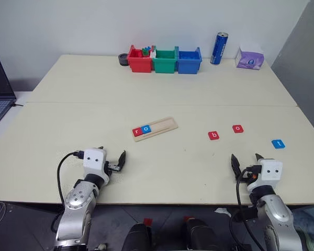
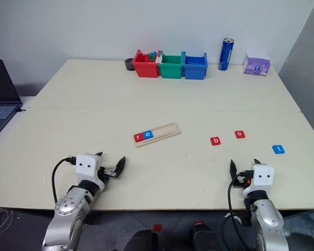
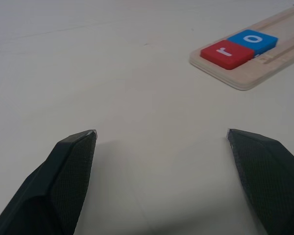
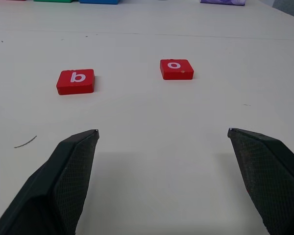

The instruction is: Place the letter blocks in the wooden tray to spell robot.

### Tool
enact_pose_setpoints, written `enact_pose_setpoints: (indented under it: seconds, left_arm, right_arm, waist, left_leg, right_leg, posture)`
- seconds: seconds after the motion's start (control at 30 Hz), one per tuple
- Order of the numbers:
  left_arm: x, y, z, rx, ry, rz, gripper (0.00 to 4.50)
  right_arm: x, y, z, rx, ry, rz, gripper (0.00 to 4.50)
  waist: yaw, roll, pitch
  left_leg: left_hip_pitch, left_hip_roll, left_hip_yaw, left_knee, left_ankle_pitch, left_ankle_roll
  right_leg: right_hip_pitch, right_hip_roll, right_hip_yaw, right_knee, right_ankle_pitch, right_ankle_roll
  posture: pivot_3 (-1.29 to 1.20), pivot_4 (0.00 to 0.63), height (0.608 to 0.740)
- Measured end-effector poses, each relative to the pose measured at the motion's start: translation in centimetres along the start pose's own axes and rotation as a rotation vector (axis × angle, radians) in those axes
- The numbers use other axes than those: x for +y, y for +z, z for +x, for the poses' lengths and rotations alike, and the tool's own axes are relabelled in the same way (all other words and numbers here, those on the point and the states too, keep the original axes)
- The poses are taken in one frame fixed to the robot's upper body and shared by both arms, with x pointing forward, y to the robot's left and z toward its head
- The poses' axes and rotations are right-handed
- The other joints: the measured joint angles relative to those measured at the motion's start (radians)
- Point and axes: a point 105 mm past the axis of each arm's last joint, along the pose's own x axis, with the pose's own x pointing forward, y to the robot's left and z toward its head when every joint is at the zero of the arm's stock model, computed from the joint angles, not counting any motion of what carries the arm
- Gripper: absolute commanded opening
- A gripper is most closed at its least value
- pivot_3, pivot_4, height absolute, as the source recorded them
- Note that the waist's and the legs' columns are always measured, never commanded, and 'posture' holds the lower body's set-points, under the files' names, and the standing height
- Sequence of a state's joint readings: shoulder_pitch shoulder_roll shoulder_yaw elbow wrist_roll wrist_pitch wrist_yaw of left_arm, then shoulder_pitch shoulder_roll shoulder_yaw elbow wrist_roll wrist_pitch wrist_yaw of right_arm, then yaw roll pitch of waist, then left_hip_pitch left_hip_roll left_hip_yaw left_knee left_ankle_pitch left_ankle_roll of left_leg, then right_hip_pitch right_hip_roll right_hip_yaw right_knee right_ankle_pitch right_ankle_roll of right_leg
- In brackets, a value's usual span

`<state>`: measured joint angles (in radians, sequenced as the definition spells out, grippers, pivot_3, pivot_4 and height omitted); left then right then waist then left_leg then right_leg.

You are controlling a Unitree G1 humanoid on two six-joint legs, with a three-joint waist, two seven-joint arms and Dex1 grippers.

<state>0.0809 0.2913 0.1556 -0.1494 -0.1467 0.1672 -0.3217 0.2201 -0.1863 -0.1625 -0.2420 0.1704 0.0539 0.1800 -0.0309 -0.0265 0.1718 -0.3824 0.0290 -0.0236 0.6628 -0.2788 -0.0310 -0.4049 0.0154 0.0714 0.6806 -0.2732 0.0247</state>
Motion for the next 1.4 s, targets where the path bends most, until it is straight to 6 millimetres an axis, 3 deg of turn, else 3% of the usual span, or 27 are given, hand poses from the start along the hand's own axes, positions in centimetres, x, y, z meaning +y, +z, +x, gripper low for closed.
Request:
enact_pose_setpoints:
  seconds: [0.23,0.4,0.7,0.87,1.13,1.4]
  left_arm:
    - [-0.1,0.2,0.1,-0.009,-0.013,-0.004,4.5]
    - [0.2,2.9,1.0,-0.125,-0.021,0.035,4.5]
    - [1.0,2.1,2.0,-0.087,-0.101,0.021,4.5]
    - [0.5,2.5,2.2,-0.107,-0.227,-0.017,4.5]
    - [0.7,4.2,5.7,-0.095,-0.363,0.088,4.5]
    - [-0.2,5.7,8.9,-0.033,-0.565,0.156,4.5]
  right_arm:
    - [0.3,0.1,0.1,-0.006,0.012,0.0,4.49]
    - [0.6,0.1,0.1,-0.009,0.029,0.001,4.49]
    - [1.7,0.1,0.1,-0.008,0.11,0.0,4.49]
    - [4.2,1.6,-0.1,-0.026,0.291,-0.014,4.49]
    - [10.3,4.8,-1.5,0.013,0.76,-0.059,4.49]
    - [11.2,6.8,-2.5,0.079,0.998,-0.173,4.49]
  waist:
    - [0.0,0.0,0.0]
    - [0.001,0.0,0.0]
    - [0.001,0.0,0.0]
    - [0.0,0.0,0.0]
    - [0.003,-0.001,0.001]
    - [0.002,-0.003,0.002]
  left_leg:
    - [0.0,0.0,0.0,0.0,0.0,0.0]
    - [0.0,0.0,0.0,0.0,0.0,0.0]
    - [0.0,0.0,0.0,0.0,0.0,0.0]
    - [0.0,0.0,0.0,0.0,0.0,0.0]
    - [-0.002,-0.002,0.0,0.001,0.0,0.0]
    - [-0.003,-0.004,-0.001,0.001,0.0,0.0]
  right_leg:
    - [0.0,0.0,0.0,0.0,0.0,0.0]
    - [0.0,0.0,0.0,0.0,0.0,0.0]
    - [0.0,0.0,-0.001,0.0,0.0,0.0]
    - [0.0,0.001,-0.001,0.0,0.0,0.0]
    - [0.0,0.002,-0.004,0.0,0.0,0.0]
    - [0.0,0.003,-0.006,-0.001,0.0,0.0]
  posture:
    - [0.0,0.15,0.74]
    - [0.0,0.15,0.74]
    - [0.0,0.15,0.74]
    - [0.0,0.15,0.74]
    - [0.0,0.15,0.74]
    - [0.0,0.15,0.74]
